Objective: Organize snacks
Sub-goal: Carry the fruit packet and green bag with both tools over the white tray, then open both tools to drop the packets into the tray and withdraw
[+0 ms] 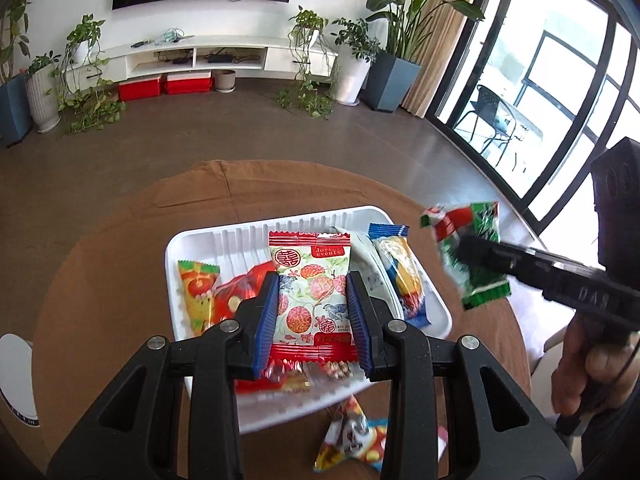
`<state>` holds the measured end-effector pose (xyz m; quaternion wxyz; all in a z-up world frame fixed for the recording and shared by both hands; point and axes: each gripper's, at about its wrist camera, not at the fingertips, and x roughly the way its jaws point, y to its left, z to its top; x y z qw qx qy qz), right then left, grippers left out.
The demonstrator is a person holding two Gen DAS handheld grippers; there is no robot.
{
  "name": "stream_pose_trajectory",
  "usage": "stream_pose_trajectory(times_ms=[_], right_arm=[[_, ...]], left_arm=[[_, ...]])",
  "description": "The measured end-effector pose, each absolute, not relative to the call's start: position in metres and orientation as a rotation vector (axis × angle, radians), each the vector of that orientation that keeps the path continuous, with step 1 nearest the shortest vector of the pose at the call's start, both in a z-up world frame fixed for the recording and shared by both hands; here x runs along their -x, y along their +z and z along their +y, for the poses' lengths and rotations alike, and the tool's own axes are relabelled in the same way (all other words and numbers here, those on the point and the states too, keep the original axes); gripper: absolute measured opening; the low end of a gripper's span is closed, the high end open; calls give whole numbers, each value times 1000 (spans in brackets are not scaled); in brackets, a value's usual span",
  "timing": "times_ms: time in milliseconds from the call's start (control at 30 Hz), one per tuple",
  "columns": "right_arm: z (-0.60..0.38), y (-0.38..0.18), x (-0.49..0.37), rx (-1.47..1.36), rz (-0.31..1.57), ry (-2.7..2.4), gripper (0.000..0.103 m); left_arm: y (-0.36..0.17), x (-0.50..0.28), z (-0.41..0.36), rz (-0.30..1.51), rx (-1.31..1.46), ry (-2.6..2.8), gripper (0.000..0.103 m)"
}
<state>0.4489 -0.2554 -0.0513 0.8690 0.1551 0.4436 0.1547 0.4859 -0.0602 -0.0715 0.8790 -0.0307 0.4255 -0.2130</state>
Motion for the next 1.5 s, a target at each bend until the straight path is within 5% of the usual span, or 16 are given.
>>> stream_pose_trajectory(times_ms=[800, 1100, 1333, 1500], right_arm=[[-244, -133, -500, -336, 1081, 297, 20], [-247, -136, -498, -339, 1076, 288, 24], [-254, -126, -487, -368, 1049, 285, 39], [-274, -102, -459, -443, 974, 271, 75]], left_arm=[[-164, -557, -99, 1008, -16, -399, 32], [-158, -550, -106, 970, -42, -394, 58], [-140, -530, -105, 931, -58, -399, 65], [-118, -499, -98, 884, -67, -391, 94]])
